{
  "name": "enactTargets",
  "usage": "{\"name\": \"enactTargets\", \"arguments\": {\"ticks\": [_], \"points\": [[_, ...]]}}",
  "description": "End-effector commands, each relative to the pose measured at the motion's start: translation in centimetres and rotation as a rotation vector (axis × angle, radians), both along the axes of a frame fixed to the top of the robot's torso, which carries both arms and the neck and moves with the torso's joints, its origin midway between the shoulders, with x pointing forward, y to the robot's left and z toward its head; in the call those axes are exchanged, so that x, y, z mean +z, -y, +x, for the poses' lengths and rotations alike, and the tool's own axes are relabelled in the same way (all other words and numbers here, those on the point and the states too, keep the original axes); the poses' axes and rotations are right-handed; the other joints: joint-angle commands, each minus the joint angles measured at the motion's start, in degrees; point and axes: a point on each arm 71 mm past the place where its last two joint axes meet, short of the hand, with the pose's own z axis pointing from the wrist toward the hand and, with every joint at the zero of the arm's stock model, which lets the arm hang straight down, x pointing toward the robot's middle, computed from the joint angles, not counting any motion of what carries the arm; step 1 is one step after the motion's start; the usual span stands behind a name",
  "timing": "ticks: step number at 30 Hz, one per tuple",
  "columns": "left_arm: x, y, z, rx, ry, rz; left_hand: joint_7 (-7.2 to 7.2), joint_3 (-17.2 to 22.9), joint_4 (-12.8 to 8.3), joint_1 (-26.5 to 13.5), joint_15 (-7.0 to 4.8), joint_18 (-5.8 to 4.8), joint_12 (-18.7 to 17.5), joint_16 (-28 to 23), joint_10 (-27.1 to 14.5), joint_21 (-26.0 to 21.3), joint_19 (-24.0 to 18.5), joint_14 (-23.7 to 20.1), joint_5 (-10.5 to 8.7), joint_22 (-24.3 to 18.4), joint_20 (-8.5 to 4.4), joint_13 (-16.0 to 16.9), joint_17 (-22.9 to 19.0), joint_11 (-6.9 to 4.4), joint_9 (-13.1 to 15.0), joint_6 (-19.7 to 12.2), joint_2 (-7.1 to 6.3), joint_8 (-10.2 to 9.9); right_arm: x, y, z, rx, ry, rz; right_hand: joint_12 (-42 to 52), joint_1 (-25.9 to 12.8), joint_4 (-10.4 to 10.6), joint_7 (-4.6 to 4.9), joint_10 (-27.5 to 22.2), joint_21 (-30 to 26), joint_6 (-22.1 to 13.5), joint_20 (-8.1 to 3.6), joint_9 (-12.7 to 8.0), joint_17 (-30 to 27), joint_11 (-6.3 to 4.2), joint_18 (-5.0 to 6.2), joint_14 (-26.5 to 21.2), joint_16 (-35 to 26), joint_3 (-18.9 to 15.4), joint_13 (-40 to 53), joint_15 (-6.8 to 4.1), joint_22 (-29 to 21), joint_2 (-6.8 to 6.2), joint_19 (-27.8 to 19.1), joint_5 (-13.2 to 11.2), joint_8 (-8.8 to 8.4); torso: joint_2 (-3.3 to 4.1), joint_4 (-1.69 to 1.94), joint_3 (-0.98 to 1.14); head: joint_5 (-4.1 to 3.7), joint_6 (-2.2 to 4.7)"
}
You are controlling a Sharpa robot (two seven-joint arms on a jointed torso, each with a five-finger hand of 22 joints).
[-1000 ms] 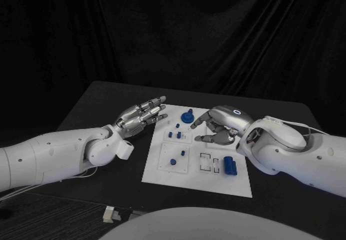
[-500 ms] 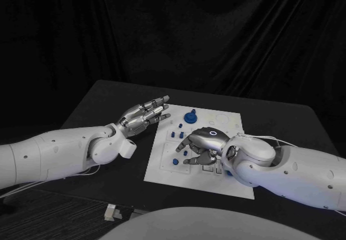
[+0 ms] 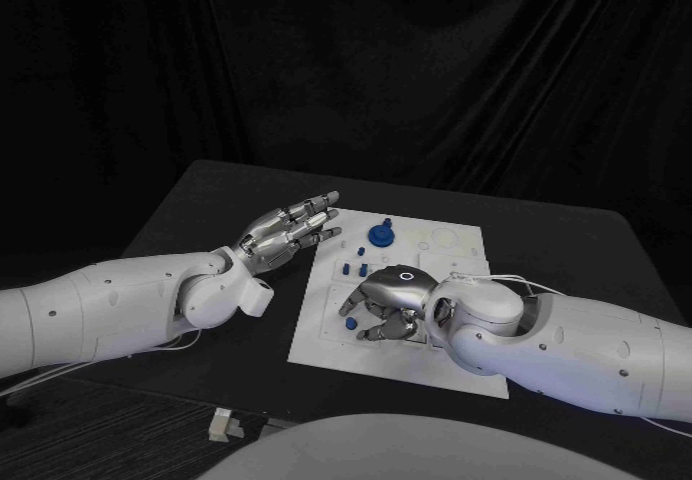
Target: Assemble the parts on the task board
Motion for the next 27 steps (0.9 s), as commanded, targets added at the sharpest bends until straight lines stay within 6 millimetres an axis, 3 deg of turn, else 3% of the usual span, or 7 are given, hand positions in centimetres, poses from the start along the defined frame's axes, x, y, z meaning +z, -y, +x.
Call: {"name": "enactTargets", "arguments": {"ticks": [1,8,17,23,27], "points": [[0.1,0.1,0.0,-0.005,0.007,-0.024,-0.01,-0.2,0.0,0.0,0.36,0.96,0.2,0.3,0.1,0.0,-0.1,0.1,0.40,0.0,0.02,0.1,0.1,0.39,0.0,-0.1,0.68,0.1,-0.3,-0.3,-0.2,0.026,-0.010,-0.026,-0.2,0.2,-0.3,0.06,1.0,0.0,-0.4,-0.37,-0.1,0.0,-0.38,-1.06,2.0,-0.3,0.1,-0.1,-0.51,10.1,0.34,1.6,0.2,-0.25,0.00,-0.03,0.00,0.03,0.00],[0.1,0.2,0.0,-0.006,0.006,-0.023,-0.01,-0.2,0.0,0.0,0.36,0.96,0.2,0.3,0.1,0.0,-0.1,0.1,0.40,0.0,0.02,0.1,0.1,0.39,0.0,-0.1,0.68,0.1,-0.4,-1.0,-0.2,0.038,-0.007,-0.013,-0.4,0.2,-0.5,0.10,0.9,-0.2,-0.4,-0.44,0.0,-0.5,-0.44,-1.00,1.9,-0.5,0.2,-0.3,-0.59,10.0,0.63,1.5,0.2,-0.06,-0.02,-0.01,-0.01,-0.01,0.00],[0.1,0.1,0.0,-0.007,0.003,-0.021,-0.02,-0.2,0.0,0.0,0.38,0.96,0.2,0.3,0.1,0.0,-0.1,0.1,0.41,0.0,0.04,0.1,0.1,0.42,0.0,-0.1,0.74,0.1,-0.4,-1.4,-0.2,0.030,0.002,0.003,-0.3,-0.5,-1.3,0.97,0.9,0.0,3.6,-0.29,1.2,-0.9,0.16,-1.02,1.9,-0.7,0.2,-0.1,-0.24,10.0,1.48,1.3,0.3,2.11,0.00,-0.03,0.00,0.17,0.00],[0.1,0.1,0.0,-0.006,0.003,-0.020,-0.02,-0.2,0.0,0.0,0.39,0.95,0.2,0.3,0.1,-0.1,-0.1,0.1,0.41,-0.1,0.04,0.1,0.1,0.43,0.0,-0.1,0.80,0.1,-0.5,-1.3,-0.1,0.022,0.004,0.002,-0.4,-0.1,-2.9,1.33,0.8,0.1,8.3,-0.08,3.2,-1.1,0.44,-1.00,1.8,-0.7,0.7,0.0,-0.02,9.9,2.28,1.1,1.9,5.12,0.00,-0.02,0.00,0.16,0.00],[0.0,0.1,0.0,-0.007,0.002,-0.020,-0.02,-0.2,0.0,0.0,0.39,0.95,0.2,0.3,0.1,-0.1,-0.1,0.1,0.41,-0.1,0.04,0.1,0.1,0.43,0.0,-0.1,0.80,0.1,-0.5,-1.2,-0.1,0.017,0.006,0.003,-0.4,-0.1,-3.1,1.31,0.8,0.0,8.7,-0.06,3.5,-1.2,0.44,-0.97,1.8,-0.8,0.7,-0.1,-0.02,9.9,2.36,1.1,2.0,5.46,-0.02,-0.03,0.00,0.12,0.00]]}}
